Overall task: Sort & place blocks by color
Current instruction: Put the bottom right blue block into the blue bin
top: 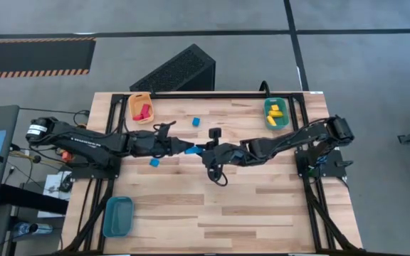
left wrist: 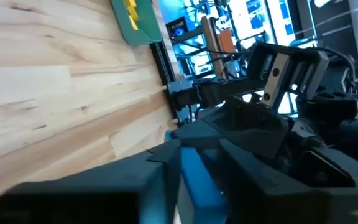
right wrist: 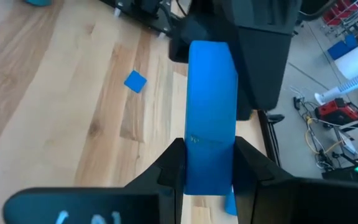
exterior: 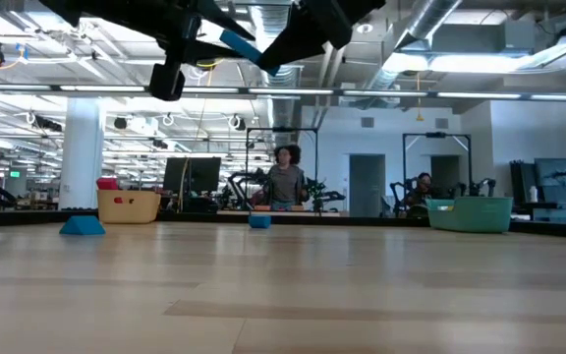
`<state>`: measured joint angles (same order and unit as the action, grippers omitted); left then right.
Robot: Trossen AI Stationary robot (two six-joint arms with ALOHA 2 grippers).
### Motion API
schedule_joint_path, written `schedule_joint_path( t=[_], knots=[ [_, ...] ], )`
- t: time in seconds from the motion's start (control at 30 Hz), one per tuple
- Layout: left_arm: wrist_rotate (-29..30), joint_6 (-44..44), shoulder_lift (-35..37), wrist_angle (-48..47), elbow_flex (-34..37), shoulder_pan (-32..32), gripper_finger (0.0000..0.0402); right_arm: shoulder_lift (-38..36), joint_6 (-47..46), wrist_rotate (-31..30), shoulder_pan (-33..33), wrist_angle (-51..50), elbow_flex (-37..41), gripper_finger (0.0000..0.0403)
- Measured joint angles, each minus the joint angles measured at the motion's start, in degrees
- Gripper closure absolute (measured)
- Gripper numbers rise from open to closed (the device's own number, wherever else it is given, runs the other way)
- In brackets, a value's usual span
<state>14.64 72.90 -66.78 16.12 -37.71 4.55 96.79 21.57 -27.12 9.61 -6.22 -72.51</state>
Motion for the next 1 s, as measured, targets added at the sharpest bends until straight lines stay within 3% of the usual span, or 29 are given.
schedule_joint_path(
  t=[0.13, 0.2, 0.7, 1.0],
  knots=[
    [-2.0, -1.5, 0.0, 0.8, 0.0, -0.7, 0.0383, 0.0, 0.2, 0.4, 0.1, -0.2, 0.0, 0.0310],
    [-2.3, -1.7, 0.0, 0.8, 0.0, -0.9, 0.0395, 0.0, 0.2, 0.4, 0.0, -0.4, 0.0, 0.0310],
    [-6.9, -4.3, 0.0, 1.9, 0.0, -3.0, 0.0401, 0.0, -0.1, -3.2, 1.1, -0.3, 0.0, 0.0310],
    [-2.9, -2.8, 0.1, 1.8, -0.1, -3.0, 0.0383, 0.0, 1.2, -9.3, 0.9, -2.0, 0.0, 0.0310]
  ],
)
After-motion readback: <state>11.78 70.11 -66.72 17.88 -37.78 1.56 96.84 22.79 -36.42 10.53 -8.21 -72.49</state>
